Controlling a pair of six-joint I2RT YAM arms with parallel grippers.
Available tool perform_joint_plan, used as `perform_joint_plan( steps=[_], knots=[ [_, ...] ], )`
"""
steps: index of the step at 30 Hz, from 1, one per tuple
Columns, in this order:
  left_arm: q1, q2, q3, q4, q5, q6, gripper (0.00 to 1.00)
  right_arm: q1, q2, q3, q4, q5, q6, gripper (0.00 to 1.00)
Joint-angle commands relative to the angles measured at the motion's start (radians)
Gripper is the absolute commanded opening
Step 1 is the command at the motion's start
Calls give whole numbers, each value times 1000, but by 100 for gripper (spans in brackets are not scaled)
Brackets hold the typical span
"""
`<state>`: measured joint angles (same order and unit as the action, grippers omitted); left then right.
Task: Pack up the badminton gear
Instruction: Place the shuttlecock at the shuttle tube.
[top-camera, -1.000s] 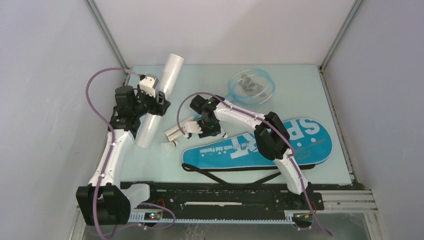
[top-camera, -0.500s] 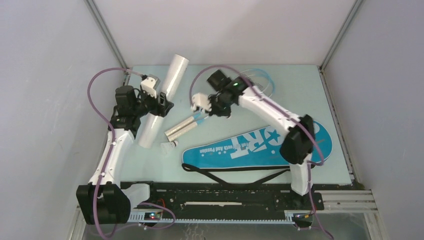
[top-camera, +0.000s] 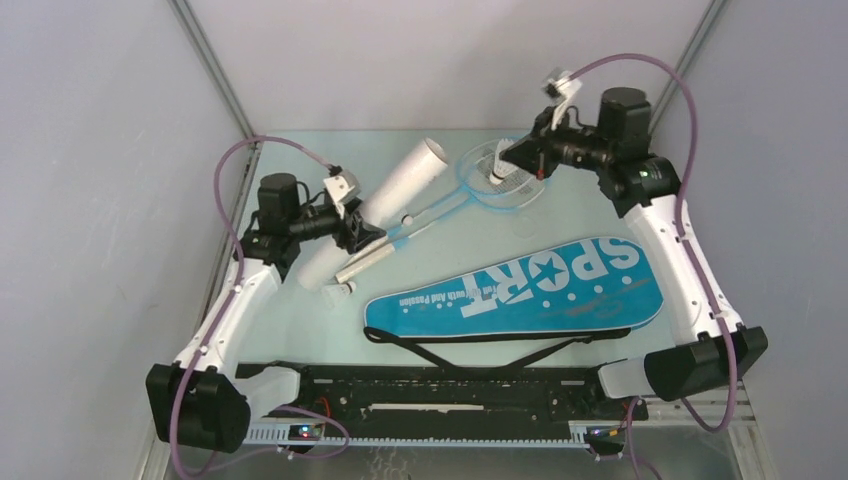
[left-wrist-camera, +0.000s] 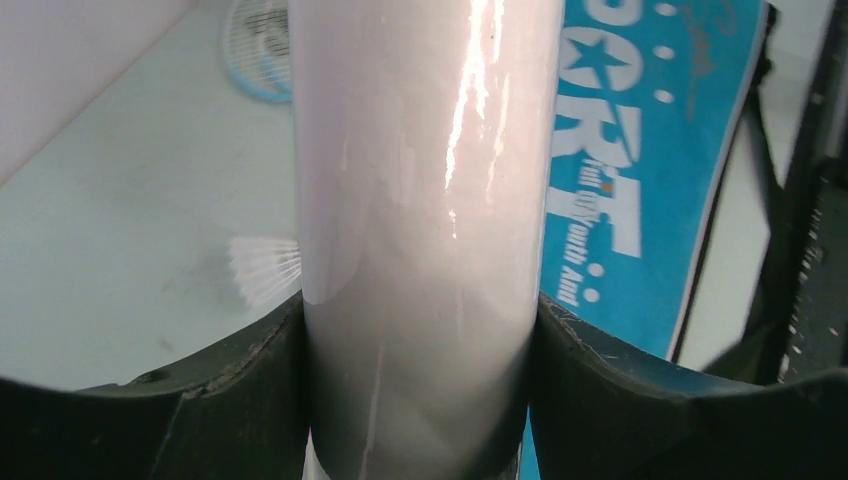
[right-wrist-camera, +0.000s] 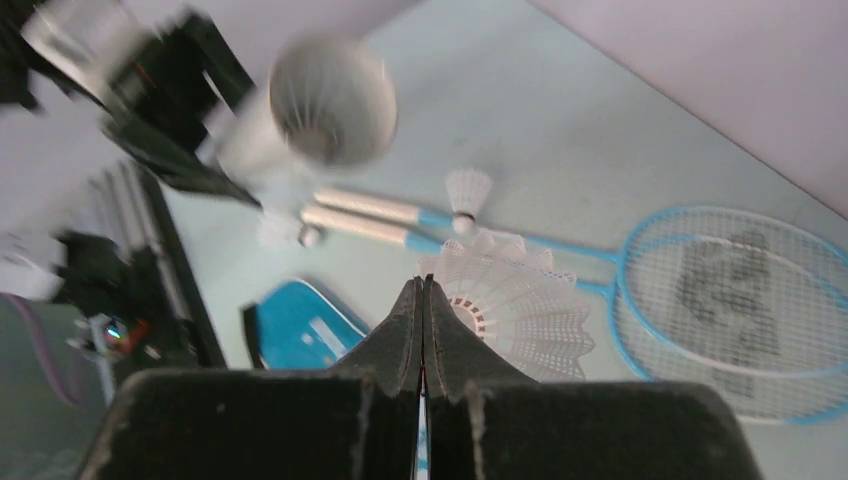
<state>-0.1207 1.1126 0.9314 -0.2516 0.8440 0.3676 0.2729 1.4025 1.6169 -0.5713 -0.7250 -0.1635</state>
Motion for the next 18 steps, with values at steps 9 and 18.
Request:
perform_joint_plan(
  steps=[9,18],
  knots=[
    [-119,-12,-50,-30,193,129,18,-81,-66,-81,470,-277,609,0],
    [-148,2,-49,39,153,36,18,-25,-69,-129,471,-240,610,0]
  ],
)
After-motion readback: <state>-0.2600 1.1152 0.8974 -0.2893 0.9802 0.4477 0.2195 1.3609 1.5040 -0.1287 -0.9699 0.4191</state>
